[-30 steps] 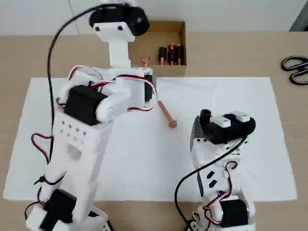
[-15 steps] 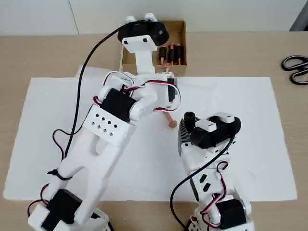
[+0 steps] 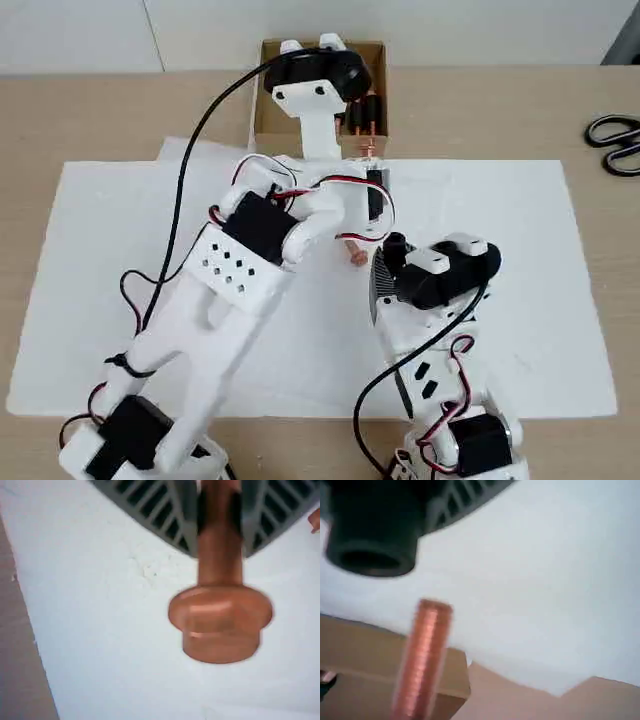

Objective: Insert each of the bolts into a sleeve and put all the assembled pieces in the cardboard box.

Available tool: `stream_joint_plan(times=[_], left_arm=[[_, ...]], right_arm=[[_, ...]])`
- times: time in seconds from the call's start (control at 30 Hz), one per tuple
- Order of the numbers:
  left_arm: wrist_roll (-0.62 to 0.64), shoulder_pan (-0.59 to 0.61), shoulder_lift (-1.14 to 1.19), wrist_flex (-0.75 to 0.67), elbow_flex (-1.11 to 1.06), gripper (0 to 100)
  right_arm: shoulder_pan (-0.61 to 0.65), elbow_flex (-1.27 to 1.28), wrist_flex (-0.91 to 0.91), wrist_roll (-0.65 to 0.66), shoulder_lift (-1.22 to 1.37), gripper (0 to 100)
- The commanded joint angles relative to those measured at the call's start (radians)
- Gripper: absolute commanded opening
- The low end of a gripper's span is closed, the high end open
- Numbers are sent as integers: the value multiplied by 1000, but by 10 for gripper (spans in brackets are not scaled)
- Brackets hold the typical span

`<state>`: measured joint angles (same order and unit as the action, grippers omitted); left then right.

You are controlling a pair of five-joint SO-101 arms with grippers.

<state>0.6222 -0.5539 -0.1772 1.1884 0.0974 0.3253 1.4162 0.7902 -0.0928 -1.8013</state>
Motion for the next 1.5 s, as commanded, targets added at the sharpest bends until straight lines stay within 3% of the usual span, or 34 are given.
stream_joint_plan(times=[0.0, 0.2, 0.4, 0.53, 0.83, 1.47], left_arm=[[-54, 5, -169, -5, 4, 6], [-164, 8, -394, -44, -223, 6], [-215, 58, -621, -394, -619, 6], [-213, 63, -669, -514, -777, 6], [-123, 60, -666, -563, -792, 6], [-124, -64, -531, -608, -797, 6]], right_arm=[[8, -5, -22, -12, -12, 4], [12, 25, -31, -17, -13, 4], [84, 63, -91, -17, -13, 4], [90, 78, -105, -15, -13, 4], [110, 81, -105, -17, -15, 4], [145, 74, -105, -17, -15, 4]])
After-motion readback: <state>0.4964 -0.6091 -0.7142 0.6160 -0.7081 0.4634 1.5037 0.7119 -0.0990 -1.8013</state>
